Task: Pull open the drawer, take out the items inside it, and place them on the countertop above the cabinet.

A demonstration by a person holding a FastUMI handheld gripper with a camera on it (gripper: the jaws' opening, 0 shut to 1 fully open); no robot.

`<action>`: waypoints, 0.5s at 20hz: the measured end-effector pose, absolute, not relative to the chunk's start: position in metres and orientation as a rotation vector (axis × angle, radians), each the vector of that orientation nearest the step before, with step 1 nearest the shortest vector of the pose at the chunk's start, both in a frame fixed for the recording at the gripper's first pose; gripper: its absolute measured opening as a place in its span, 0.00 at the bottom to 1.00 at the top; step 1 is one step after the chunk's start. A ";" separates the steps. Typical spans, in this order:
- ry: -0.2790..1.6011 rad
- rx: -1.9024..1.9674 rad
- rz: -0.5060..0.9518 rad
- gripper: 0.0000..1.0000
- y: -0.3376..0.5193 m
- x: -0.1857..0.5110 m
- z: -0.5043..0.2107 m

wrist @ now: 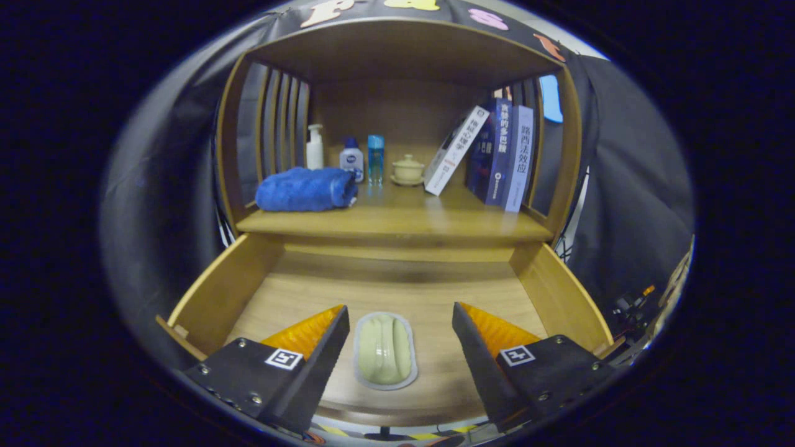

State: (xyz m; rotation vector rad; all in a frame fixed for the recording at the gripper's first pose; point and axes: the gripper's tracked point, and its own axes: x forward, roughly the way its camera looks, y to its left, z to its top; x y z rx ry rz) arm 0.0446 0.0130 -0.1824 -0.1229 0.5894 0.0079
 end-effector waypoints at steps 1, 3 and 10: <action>0.603 -0.112 0.006 1.00 0.012 0.050 -0.190; 0.640 -0.089 0.012 0.99 0.014 0.054 -0.202; 0.813 0.002 0.077 0.70 0.037 0.059 -0.237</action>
